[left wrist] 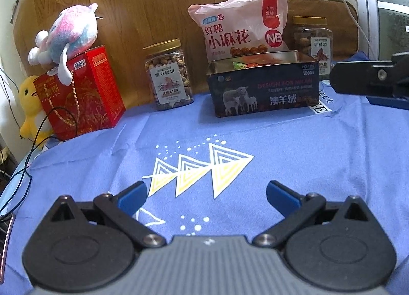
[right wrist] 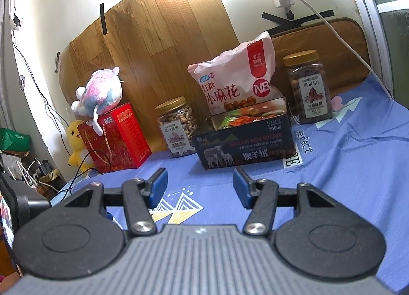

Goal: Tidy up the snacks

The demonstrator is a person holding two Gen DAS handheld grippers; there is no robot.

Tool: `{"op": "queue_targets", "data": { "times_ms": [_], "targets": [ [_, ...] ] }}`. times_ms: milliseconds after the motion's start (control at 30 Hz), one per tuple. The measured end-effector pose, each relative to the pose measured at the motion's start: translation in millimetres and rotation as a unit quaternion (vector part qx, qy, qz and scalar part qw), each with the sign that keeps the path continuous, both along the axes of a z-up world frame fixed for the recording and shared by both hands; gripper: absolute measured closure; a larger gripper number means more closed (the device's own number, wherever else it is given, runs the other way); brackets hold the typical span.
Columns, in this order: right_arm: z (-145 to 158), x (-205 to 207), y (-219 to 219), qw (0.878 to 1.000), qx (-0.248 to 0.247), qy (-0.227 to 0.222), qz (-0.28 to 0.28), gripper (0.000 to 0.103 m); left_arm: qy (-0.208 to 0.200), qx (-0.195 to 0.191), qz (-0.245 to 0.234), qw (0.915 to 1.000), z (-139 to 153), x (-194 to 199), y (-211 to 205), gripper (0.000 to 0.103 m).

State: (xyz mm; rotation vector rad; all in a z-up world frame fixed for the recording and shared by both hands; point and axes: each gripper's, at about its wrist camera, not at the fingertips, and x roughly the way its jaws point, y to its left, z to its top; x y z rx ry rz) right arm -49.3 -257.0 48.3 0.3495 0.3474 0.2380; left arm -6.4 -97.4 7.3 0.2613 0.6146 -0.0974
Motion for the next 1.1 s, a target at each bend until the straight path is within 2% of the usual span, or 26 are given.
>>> {"op": "queue_targets", "data": {
  "times_ms": [500,833,1100],
  "targets": [
    [-4,1,6,1.000,-0.003,0.009,0.013,0.043,0.017,-0.010,0.014,0.9997,-2,1,10,0.000],
    [-4,1,7,1.000,-0.004,0.008,0.015,0.043,-0.014,0.013,0.031,0.9993,4,-4,11,0.000],
    [-4,1,8,1.000,-0.005,0.008,0.014,0.043,-0.012,0.001,0.022,0.9997,7,-6,16,0.000]
  ]
}}
